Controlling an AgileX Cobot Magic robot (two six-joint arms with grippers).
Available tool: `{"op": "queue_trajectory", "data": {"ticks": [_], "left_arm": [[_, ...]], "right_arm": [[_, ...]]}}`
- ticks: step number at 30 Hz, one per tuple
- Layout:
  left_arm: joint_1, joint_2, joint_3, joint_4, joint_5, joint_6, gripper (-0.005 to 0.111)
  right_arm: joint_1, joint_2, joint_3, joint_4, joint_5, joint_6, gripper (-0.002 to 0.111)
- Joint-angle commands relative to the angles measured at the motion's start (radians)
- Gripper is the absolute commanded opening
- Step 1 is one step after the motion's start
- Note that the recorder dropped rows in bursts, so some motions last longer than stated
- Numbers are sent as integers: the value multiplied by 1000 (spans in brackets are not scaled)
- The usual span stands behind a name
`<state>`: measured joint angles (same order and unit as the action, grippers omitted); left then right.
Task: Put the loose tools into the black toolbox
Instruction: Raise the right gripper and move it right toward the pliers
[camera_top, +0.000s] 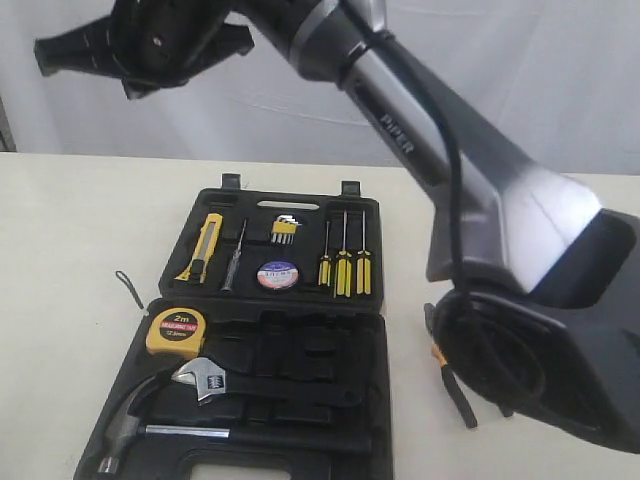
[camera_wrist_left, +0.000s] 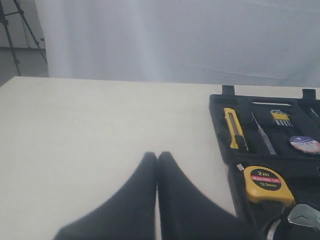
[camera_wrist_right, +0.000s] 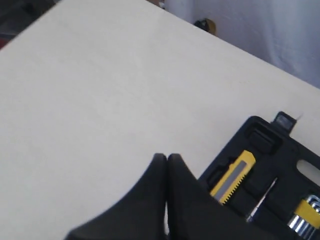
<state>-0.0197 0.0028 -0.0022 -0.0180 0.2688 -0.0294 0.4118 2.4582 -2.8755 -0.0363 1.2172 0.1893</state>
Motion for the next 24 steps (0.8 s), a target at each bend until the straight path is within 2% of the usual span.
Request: {"op": "queue_trajectory", "data": {"ticks": [1, 9, 12, 18, 21, 24], "left_arm": [[-2, -3, 2, -3, -1, 0, 0], [-2, -3, 2, -3, -1, 0, 0], [-2, -3, 2, -3, -1, 0, 0], [-2, -3, 2, -3, -1, 0, 0], [-2, -3, 2, -3, -1, 0, 0], [-2, -3, 2, -3, -1, 0, 0]], "right_arm": [[-2, -103, 29, 42, 4, -35, -1], [-13, -359, 375, 63, 4, -121, -1], [-13, -479, 562, 55, 4, -151, -1], [-24, -746, 998, -95, 4, -156, -1], [-77, -894, 1193, -96, 4, -145, -1], [-199, -1024, 1386, -70, 4, -143, -1]]}}
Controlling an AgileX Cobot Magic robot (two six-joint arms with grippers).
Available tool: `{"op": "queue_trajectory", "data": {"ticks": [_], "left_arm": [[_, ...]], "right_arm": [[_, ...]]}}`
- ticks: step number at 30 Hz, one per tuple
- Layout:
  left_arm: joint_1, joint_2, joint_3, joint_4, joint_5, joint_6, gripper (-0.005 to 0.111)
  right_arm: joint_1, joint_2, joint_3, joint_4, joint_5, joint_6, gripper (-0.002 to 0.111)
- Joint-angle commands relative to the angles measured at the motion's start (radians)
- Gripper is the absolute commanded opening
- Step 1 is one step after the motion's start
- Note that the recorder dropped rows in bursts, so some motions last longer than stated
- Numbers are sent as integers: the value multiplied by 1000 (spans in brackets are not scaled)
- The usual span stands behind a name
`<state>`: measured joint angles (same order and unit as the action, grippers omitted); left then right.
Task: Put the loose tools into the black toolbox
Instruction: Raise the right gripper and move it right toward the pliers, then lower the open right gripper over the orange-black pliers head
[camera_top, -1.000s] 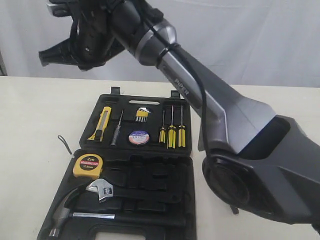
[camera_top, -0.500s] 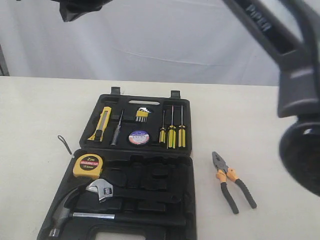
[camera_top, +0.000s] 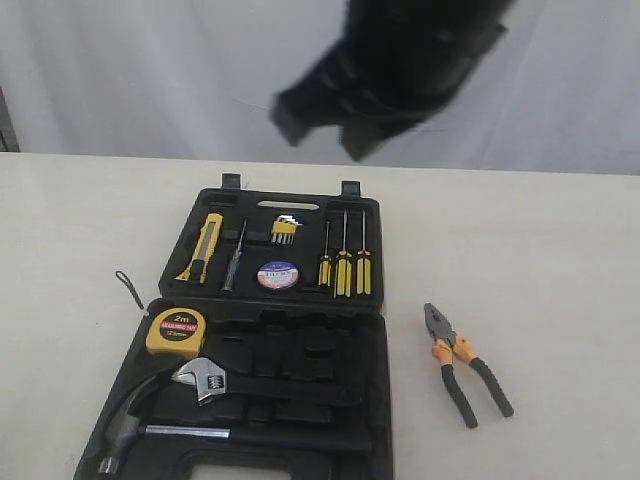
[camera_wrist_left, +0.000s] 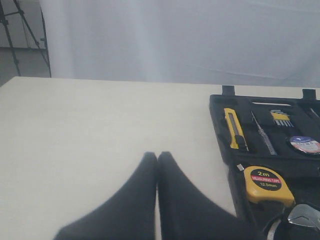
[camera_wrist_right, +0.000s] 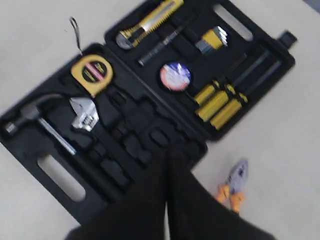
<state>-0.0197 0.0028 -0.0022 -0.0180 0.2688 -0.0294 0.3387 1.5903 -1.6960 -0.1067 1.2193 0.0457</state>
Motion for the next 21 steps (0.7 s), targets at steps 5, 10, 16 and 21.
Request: {"op": "queue_trajectory", "data": {"ticks": [5, 10, 16, 21], "left_arm": [[-2, -3, 2, -3, -1, 0, 0], [-2, -3, 2, -3, -1, 0, 0], [-2, -3, 2, -3, -1, 0, 0], [-2, -3, 2, -3, -1, 0, 0]], "right_arm": [[-370, -302, 469, 91, 2, -91, -1], [-485, -305, 690, 99, -6, -149, -1], [-485, -173, 624, 162, -16, -174, -1], [-473, 4, 405, 150, 2, -174, -1]]}}
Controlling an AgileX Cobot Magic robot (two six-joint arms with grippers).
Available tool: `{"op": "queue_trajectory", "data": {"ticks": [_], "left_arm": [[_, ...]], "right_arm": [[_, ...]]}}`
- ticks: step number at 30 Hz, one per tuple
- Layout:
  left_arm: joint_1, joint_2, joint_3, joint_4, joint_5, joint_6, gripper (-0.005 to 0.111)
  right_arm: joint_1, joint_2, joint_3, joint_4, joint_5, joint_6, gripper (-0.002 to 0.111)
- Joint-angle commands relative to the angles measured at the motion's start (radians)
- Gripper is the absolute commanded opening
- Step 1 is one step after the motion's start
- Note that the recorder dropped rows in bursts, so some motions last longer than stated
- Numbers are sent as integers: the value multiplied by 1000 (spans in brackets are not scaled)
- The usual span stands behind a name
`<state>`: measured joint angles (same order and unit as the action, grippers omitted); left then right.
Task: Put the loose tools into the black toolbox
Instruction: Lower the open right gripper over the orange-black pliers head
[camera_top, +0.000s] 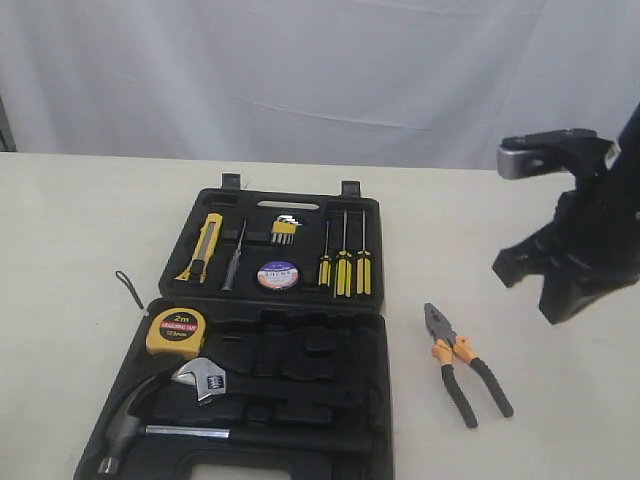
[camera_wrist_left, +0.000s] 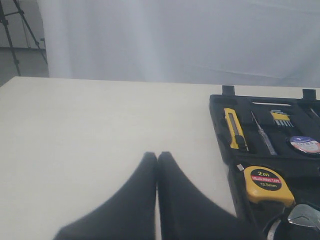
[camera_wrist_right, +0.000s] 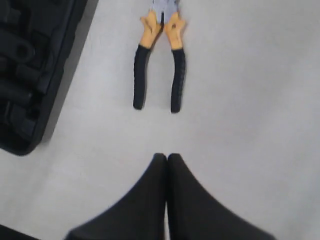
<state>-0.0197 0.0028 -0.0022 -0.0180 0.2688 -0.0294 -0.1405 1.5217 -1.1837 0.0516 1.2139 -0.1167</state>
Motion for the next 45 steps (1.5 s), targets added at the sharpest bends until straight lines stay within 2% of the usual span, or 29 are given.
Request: {"op": "queue_trajectory", "data": {"ticks": [1, 7, 11, 14, 21, 33, 45], "left_arm": [[-2, -3, 2, -3, -1, 0, 0], [-2, -3, 2, -3, -1, 0, 0], [-2, -3, 2, -3, -1, 0, 0], [-2, -3, 2, -3, -1, 0, 0], [-2, -3, 2, -3, -1, 0, 0], [-2, -3, 2, -3, -1, 0, 0], [-2, -3, 2, -3, -1, 0, 0]], "right_arm": [[21, 86, -125, -16, 7, -12, -1], [129, 96, -135, -79, 7, -2, -1], [159, 94, -135, 2, 7, -8, -1], [160, 100, -135, 87, 7, -3, -1], [159, 100, -135, 96, 7, -3, -1], [155, 122, -133, -8, 7, -3, -1], [131, 293, -133, -4, -171, -3, -1]]}}
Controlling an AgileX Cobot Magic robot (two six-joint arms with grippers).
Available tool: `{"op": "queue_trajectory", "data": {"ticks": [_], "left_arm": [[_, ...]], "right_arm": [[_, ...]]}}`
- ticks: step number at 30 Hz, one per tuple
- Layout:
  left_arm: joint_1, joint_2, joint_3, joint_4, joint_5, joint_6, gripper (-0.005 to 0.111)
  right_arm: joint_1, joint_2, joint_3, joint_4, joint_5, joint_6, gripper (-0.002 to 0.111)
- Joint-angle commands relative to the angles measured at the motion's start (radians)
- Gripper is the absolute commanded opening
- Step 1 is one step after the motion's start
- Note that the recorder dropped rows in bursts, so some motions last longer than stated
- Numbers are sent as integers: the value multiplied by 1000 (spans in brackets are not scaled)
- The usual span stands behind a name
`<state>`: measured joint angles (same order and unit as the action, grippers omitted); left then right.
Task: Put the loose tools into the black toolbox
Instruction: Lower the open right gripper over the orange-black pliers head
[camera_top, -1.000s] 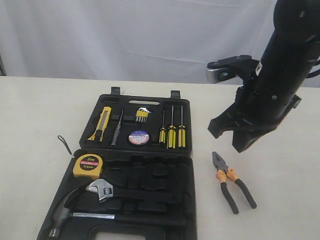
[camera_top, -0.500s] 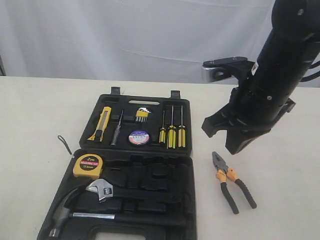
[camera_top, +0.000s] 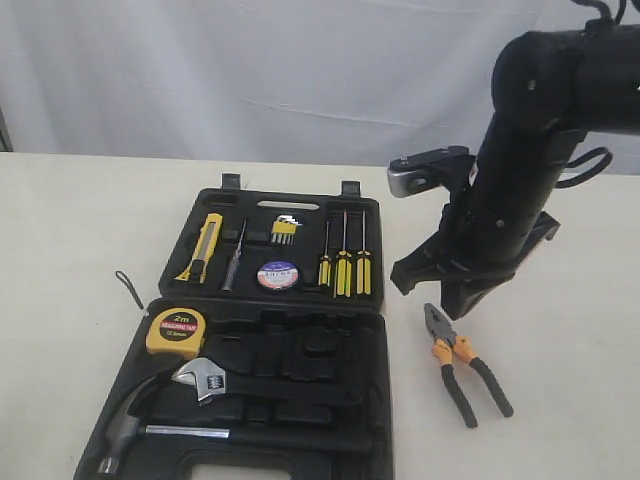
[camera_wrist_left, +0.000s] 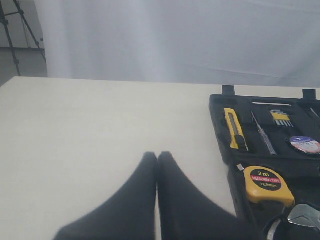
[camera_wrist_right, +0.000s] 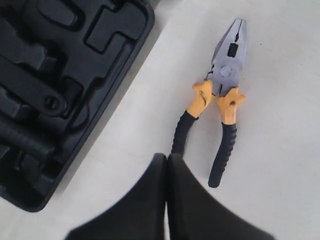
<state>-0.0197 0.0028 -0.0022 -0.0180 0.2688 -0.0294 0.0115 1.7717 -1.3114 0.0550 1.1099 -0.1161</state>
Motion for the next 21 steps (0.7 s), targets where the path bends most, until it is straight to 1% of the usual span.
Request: {"op": "queue_trajectory", "data": {"ticks": [1, 3, 10, 15, 21], "left_arm": [[-2, -3, 2, -3, -1, 0, 0], [-2, -3, 2, -3, -1, 0, 0], [-2, -3, 2, -3, -1, 0, 0], [-2, -3, 2, -3, -1, 0, 0], [-2, -3, 2, -3, -1, 0, 0]], "right_arm": [[-21, 56, -5, -7, -103, -4, -1], [-30, 73, -5, -12, -145, -4, -1], [-82, 117, -5, -19, -210, -4, -1], [-114, 138, -5, -20, -220, -4, -1], [-114, 161, -5, -27, -255, -4, -1]]}}
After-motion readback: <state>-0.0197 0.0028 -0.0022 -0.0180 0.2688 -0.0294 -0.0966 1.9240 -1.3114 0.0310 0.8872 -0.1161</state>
